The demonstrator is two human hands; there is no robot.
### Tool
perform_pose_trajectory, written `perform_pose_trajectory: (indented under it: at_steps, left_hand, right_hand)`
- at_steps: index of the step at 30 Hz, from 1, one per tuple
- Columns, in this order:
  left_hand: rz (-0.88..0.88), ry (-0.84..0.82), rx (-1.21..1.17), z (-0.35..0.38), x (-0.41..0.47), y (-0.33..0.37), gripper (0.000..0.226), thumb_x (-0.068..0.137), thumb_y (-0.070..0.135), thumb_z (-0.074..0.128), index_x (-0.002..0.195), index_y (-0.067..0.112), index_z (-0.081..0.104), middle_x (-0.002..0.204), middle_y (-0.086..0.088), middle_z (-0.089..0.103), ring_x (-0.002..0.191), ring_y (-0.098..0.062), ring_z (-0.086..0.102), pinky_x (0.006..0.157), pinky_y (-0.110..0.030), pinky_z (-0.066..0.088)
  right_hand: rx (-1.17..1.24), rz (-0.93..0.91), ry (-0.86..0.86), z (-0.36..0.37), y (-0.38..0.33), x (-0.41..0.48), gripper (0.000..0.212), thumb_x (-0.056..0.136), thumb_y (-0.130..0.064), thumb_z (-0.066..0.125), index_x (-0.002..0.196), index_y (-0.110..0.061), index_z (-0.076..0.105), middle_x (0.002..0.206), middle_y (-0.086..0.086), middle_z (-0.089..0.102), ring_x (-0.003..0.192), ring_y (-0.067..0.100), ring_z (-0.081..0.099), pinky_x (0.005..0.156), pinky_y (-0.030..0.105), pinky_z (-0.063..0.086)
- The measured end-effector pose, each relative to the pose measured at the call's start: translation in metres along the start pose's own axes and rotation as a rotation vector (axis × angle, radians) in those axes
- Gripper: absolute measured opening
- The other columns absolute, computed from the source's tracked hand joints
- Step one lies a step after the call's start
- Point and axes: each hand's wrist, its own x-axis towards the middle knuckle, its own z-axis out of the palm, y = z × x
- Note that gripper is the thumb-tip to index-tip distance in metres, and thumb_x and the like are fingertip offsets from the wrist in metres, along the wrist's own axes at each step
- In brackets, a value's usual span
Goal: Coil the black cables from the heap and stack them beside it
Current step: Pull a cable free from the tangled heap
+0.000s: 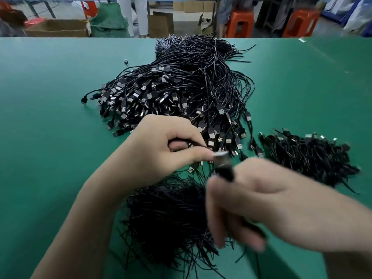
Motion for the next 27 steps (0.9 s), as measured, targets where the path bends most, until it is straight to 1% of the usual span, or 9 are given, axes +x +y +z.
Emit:
perform_pose_trajectory:
  at_steps: [5,8,13,16,18,20,22,24,27]
  left_hand:
    - [0.031,0.051,0.273,-0.010,-0.002,0.015,0.023,0.090,0.039,0.074,0.071,0.025,0.072,0.059,0.006,0.051,0.059,-0.014,0.051,0.059,-0.015,0.035]
    - [-0.028,0.134,0.319,-0.013,-0.003,0.018,0.029,0.091,0.038,0.071,0.066,0.023,0.069,0.053,0.008,0.045,0.054,-0.013,0.046,0.055,-0.018,0.032]
    - [-0.096,0.204,0.262,-0.001,-0.001,0.028,0.035,0.096,0.033,0.064,0.064,0.020,0.063,0.048,0.007,0.040,0.048,-0.009,0.040,0.050,-0.012,0.026]
    - [-0.118,0.176,0.189,0.013,0.000,0.034,0.033,0.101,0.029,0.059,0.069,0.022,0.064,0.048,0.014,0.048,0.046,0.002,0.046,0.050,-0.007,0.031]
    - [-0.159,0.064,0.143,0.019,-0.002,0.035,0.031,0.102,0.030,0.054,0.073,0.028,0.066,0.055,0.028,0.057,0.053,0.012,0.056,0.057,-0.004,0.040]
    - [-0.272,-0.155,0.160,0.024,-0.002,0.034,0.031,0.098,0.043,0.045,0.082,0.033,0.069,0.066,0.021,0.066,0.064,0.002,0.065,0.070,-0.023,0.054]
    - [-0.328,-0.356,0.173,0.029,-0.002,0.029,0.031,0.102,0.048,0.042,0.094,0.040,0.070,0.075,0.015,0.070,0.073,-0.002,0.066,0.076,-0.033,0.055]
    - [-0.340,-0.385,0.128,0.033,0.000,0.027,0.030,0.106,0.043,0.044,0.098,0.038,0.072,0.076,0.010,0.071,0.075,-0.006,0.066,0.078,-0.035,0.055]
    - [-0.293,-0.233,0.057,0.032,0.002,0.025,0.030,0.104,0.038,0.044,0.091,0.035,0.072,0.069,0.001,0.066,0.069,-0.018,0.066,0.071,-0.041,0.055]
  right_hand:
    - [-0.195,0.126,0.053,0.007,0.010,0.011,0.066,0.098,-0.066,0.036,0.077,-0.020,0.078,0.066,-0.007,0.073,0.060,0.008,0.069,0.061,0.019,0.052]
    - [-0.012,0.021,0.194,0.006,0.014,0.014,0.062,0.101,-0.062,0.034,0.088,-0.022,0.080,0.080,-0.009,0.078,0.076,0.005,0.073,0.070,0.017,0.053]
    - [0.172,-0.082,0.424,0.008,0.034,0.030,0.061,0.099,-0.058,0.030,0.124,-0.021,0.072,0.115,-0.011,0.076,0.109,0.003,0.069,0.097,0.033,0.056]
    - [0.747,-0.115,0.531,0.010,0.035,0.039,0.067,0.098,-0.057,0.031,0.120,-0.007,0.071,0.108,0.008,0.078,0.102,0.016,0.074,0.087,0.029,0.060]
    - [0.995,-0.130,0.603,0.008,0.036,0.041,0.067,0.099,-0.058,0.030,0.117,-0.008,0.072,0.104,0.008,0.078,0.095,0.014,0.075,0.078,0.021,0.058]
    - [1.155,-0.154,0.651,0.002,0.036,0.041,0.068,0.102,-0.056,0.025,0.117,-0.007,0.069,0.106,0.010,0.078,0.099,0.018,0.076,0.073,0.021,0.059]
    - [1.278,-0.173,0.753,-0.008,0.038,0.035,0.062,0.104,-0.053,0.026,0.106,-0.008,0.069,0.087,0.004,0.078,0.085,0.016,0.077,0.065,0.022,0.059]
    - [1.392,-0.205,0.788,-0.018,0.039,0.028,0.052,0.105,-0.053,0.033,0.089,-0.015,0.064,0.057,-0.010,0.056,0.056,0.007,0.062,0.052,0.021,0.052]
    - [1.440,-0.306,0.641,-0.028,0.042,0.018,0.043,0.107,-0.045,0.037,0.077,-0.019,0.055,0.061,-0.010,0.027,0.052,0.008,0.029,0.050,0.020,0.033]
